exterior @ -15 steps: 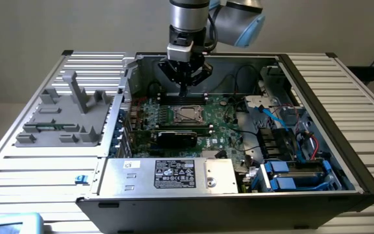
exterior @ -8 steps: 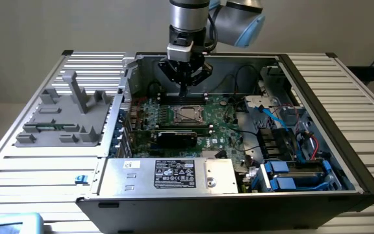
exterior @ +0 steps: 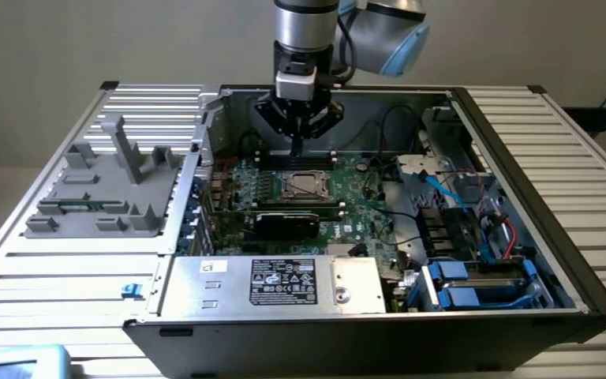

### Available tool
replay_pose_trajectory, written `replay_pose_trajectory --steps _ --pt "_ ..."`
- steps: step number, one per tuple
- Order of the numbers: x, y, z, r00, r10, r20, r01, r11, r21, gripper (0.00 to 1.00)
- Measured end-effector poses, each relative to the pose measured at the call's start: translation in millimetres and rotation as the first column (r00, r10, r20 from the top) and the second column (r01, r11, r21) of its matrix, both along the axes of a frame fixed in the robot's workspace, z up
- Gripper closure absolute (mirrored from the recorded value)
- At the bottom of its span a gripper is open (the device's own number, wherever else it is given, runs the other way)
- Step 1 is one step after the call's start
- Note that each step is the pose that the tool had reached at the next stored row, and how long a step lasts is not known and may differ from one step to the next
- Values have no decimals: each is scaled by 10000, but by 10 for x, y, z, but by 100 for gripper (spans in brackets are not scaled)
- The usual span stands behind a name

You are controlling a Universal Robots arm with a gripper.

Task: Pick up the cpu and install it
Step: 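Install the second cpu locking lever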

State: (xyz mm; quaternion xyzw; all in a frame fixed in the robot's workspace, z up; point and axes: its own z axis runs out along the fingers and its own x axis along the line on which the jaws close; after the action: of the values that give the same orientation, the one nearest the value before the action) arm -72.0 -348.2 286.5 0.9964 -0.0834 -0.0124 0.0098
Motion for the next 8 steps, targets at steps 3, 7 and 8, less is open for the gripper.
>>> replay_pose_trajectory --steps 3,7,8 --pt "0 0 0 9985 550 0 -550 9985 -1 89" --pt "-18 1 -5 9932 1166 0 -1166 9932 0 89" --pt "-35 1 -5 9925 1225 -1 -1225 9925 0 89"
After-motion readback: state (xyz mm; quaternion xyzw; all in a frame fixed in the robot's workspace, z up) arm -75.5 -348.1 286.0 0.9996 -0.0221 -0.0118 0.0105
